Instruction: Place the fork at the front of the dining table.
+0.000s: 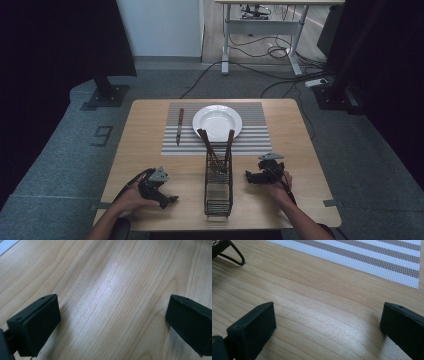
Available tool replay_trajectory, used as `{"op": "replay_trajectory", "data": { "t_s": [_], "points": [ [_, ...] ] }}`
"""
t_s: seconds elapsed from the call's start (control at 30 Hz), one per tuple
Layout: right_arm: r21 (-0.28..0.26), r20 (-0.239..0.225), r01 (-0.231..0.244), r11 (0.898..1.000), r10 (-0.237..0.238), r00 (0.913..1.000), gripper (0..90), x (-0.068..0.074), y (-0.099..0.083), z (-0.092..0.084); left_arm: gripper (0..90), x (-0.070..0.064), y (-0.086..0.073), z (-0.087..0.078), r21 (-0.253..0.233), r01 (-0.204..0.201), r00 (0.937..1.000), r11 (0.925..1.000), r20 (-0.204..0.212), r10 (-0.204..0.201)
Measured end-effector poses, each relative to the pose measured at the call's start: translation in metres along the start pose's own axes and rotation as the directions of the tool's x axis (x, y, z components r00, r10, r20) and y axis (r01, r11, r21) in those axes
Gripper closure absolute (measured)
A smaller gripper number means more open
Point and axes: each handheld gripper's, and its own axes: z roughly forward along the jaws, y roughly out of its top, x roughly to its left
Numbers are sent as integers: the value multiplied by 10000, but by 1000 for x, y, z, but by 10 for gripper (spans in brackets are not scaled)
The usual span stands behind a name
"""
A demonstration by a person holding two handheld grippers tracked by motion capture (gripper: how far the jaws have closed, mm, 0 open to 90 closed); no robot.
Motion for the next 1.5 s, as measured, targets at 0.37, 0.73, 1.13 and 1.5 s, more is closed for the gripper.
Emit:
{"op": "replay_trajectory", "data": {
  "t_s": [0.37, 0.73, 1.13, 1.5],
  "points": [
    [391, -16, -628, 9973, 629, 9980, 131, -1, 7, -9, 0, 0, 0, 0, 47, -22, 10000, 10000, 11, 22],
    [-579, -350, -564, 9967, 545, 9979, 175, 4, 16, -30, 0, 0, 0, -1, 65, -56, 10000, 10000, 35, 55],
    [-1423, -1241, -907, 9857, 731, 9896, 268, 4, 23, -51, 0, 0, 0, -1, 80, -66, 10000, 9999, 49, 66],
    [-1903, -1496, -876, 9778, 593, 9870, 278, 9, 29, -64, 0, 0, 0, -1, 76, -59, 10000, 10000, 52, 59]
  ]
}}
